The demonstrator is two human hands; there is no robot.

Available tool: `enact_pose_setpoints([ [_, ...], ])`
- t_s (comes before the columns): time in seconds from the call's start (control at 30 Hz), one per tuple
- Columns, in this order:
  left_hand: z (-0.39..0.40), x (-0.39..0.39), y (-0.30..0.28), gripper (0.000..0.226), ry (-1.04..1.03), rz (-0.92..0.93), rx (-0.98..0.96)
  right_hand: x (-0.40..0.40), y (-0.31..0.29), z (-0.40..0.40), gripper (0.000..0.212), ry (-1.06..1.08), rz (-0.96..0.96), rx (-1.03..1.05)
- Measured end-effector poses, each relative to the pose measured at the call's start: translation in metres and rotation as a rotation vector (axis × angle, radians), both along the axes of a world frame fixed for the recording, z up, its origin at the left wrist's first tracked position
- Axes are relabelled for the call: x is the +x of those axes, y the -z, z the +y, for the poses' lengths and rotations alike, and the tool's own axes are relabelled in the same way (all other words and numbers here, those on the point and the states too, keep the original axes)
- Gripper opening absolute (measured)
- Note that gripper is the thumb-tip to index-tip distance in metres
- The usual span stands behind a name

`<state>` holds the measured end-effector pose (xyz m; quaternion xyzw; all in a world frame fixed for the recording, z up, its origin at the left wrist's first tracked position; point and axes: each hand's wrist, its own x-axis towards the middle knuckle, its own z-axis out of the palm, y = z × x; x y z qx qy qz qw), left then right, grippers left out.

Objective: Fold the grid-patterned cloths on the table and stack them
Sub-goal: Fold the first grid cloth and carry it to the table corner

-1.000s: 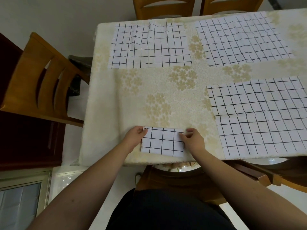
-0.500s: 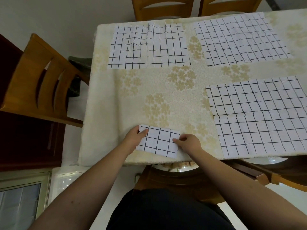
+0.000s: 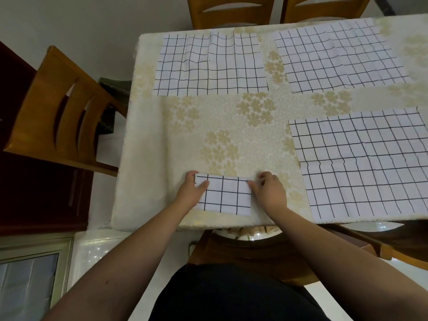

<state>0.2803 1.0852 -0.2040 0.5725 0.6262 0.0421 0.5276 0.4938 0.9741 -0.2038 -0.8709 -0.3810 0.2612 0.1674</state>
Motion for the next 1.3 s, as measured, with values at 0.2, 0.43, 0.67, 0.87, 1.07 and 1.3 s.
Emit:
enact_pose_setpoints([
  [0.2,-0.002,-0.001,-0.004,0.055,0.269,0.276,0.545,-0.009,0.01,0.004,0.061,-0.475,-0.337,0.169],
  [0.43,-0.035,-0.002,0.014,0.065,0.948,0.435,0.682,-0.057,0.027,-0.008,0.056,-0.77,-0.295,0.101],
  [0.67,-0.035,-0.028,0.029,0.069,0.953,0.559,0.656,-0.026,0.037,-0.025,0.074,-0.636,-0.367,-0.139],
  [0.87,-0.022,-0.034,0.027,0.079,0.85,0.69,0.576,-0.014,0.033,-0.033,0.077,-0.502,-0.37,-0.222],
  [1.07,-0.026,-0.023,0.011,0.058,0.317,0.474,0.507,-0.036,0.016,-0.027,0.048,-0.011,-0.093,0.083],
  [1.3,-0.019,-0.004,0.007,0.027,-0.07,0.344,0.126,-0.042,0.005,-0.011,0.044,0.349,0.449,-0.063],
])
